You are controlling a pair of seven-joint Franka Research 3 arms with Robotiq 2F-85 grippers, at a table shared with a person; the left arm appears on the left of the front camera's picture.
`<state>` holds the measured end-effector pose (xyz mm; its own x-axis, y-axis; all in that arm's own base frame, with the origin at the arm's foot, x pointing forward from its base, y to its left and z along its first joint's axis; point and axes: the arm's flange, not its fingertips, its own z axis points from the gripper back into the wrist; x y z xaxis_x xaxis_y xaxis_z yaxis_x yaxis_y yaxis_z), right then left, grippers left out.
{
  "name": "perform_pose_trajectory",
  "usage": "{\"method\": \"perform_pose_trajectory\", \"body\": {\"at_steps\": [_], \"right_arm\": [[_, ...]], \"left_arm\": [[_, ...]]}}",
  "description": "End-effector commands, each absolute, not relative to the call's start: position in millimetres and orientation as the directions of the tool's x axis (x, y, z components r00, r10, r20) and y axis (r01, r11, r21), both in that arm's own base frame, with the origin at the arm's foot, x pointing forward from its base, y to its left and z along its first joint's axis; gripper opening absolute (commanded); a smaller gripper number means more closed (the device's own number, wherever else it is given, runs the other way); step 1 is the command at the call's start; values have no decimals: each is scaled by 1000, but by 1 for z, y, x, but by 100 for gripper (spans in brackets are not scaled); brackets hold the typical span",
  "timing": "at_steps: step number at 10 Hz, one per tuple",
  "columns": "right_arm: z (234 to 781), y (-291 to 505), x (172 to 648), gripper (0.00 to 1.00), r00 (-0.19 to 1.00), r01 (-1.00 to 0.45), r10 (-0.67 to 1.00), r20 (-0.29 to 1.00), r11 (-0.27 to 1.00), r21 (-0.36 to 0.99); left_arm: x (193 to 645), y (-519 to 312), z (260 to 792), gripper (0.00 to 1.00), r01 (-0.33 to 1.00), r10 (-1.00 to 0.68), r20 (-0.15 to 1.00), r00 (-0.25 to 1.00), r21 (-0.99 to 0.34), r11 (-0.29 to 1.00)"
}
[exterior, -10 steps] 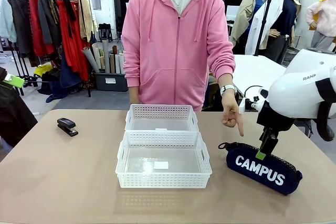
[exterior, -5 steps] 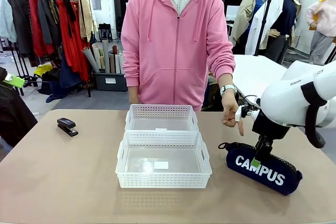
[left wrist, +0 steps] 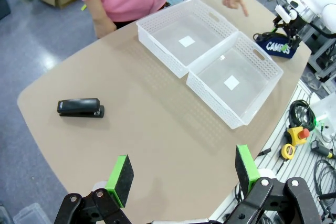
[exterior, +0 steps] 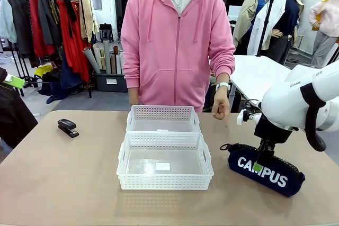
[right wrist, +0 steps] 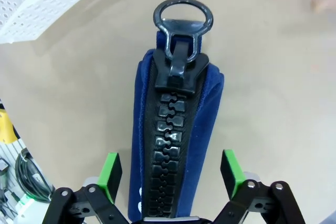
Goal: Distribute items into two baskets.
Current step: Pick up the Pencil pouch that the person points to.
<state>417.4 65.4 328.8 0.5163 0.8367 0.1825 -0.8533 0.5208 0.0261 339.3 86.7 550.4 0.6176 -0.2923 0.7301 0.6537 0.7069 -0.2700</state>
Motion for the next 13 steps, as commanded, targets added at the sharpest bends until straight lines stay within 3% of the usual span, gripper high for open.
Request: {"method": "perform_pose_trajectory", "body": {"at_steps": [1,5,6,13], "right_arm": [[325,61,409,88,505,-862,850,150,506,34],[323,62,407,9,494,-869,856,153,493,49],[323,62,408,0,493,-869,856,154,492,49],[325,56,410,0,499,-863,848,180,505,16]], "left_arm": [[340,87,550,100,671,-293,745,599,-268,691],[340,87,550,100,671,-293,745,599,-268,691],[340,87,550,100,671,-293,745,599,-268,691],[340,87,550,100,671,-293,745,599,-268,691]]}}
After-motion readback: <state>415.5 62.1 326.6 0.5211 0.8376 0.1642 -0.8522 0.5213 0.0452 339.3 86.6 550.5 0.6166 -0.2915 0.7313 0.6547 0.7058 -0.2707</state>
